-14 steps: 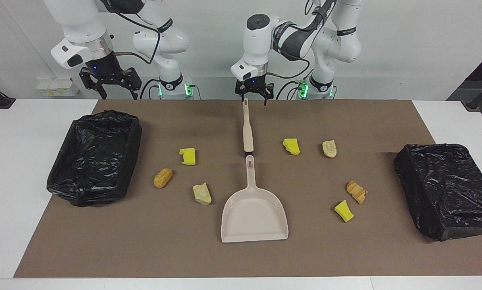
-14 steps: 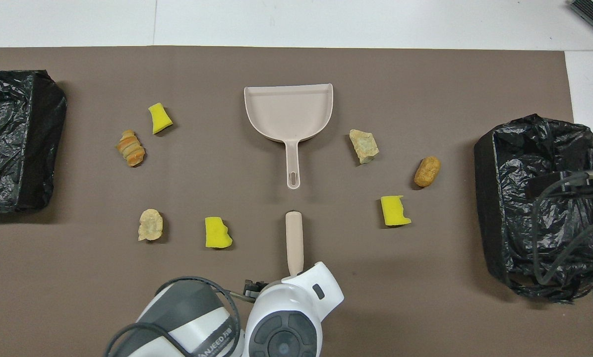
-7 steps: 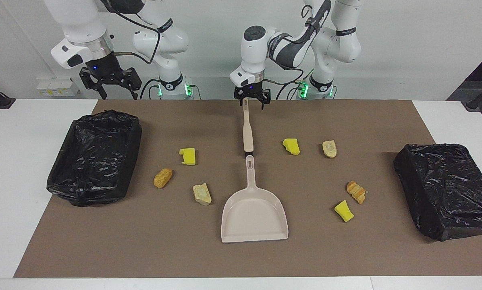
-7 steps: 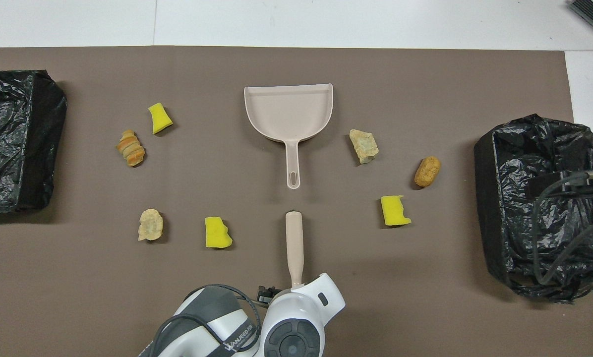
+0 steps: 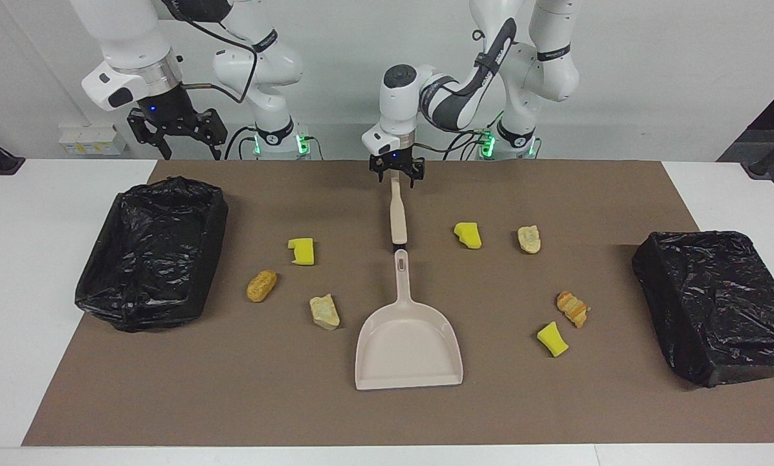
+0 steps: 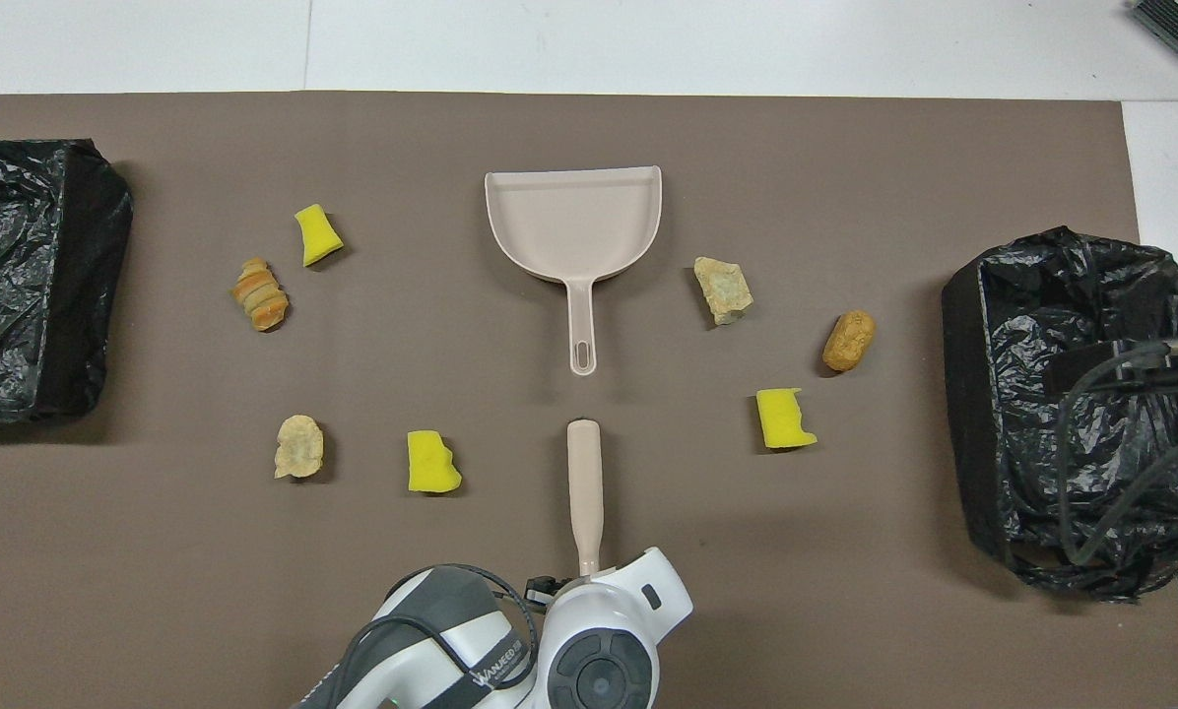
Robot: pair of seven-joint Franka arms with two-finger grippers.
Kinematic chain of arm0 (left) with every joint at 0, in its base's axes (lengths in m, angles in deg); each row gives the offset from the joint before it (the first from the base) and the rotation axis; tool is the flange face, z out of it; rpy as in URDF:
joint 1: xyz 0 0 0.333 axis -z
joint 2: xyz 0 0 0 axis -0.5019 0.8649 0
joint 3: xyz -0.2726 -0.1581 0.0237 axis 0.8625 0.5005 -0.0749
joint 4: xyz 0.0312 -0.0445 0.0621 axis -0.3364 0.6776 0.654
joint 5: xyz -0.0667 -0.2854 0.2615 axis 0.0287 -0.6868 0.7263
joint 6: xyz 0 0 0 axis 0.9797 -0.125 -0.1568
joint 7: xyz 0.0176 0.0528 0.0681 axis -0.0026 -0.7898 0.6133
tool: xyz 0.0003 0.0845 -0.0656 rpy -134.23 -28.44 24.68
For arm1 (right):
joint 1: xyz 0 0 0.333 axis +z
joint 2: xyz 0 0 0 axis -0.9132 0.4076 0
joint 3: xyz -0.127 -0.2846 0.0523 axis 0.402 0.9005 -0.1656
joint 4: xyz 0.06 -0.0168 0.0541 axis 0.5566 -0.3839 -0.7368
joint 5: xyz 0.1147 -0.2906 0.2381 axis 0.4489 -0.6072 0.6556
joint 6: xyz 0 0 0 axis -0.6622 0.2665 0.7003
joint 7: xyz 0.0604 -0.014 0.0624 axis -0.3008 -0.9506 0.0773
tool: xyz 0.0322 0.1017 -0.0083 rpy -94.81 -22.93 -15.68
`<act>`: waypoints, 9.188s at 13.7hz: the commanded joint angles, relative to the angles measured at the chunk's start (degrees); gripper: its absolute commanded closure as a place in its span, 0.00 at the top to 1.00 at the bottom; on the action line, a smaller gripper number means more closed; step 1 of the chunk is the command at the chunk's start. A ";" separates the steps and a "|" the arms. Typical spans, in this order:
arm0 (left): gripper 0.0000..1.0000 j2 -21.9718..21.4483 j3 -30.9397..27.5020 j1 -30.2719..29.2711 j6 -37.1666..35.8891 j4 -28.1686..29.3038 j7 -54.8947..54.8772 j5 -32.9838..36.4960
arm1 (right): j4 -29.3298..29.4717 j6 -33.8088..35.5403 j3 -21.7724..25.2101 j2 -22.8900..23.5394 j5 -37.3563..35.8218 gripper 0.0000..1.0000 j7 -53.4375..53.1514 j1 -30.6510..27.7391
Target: Sweep and dump trash in bin
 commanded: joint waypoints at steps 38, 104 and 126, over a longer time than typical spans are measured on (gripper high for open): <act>0.00 34.36 -1.80 -54.66 -7.05 -54.53 -106.62 15.03 | 6.51 -44.90 -0.65 37.27 5.74 0.86 -27.91 30.10; 0.00 -15.39 -1.71 -36.21 -22.81 10.60 6.46 6.60 | -23.11 -35.85 -0.57 13.28 -3.84 0.00 57.35 27.11; 0.00 -4.15 -0.92 -17.75 -26.06 -3.20 47.43 -4.92 | -23.20 -34.09 -0.57 13.98 -3.66 0.00 53.31 25.18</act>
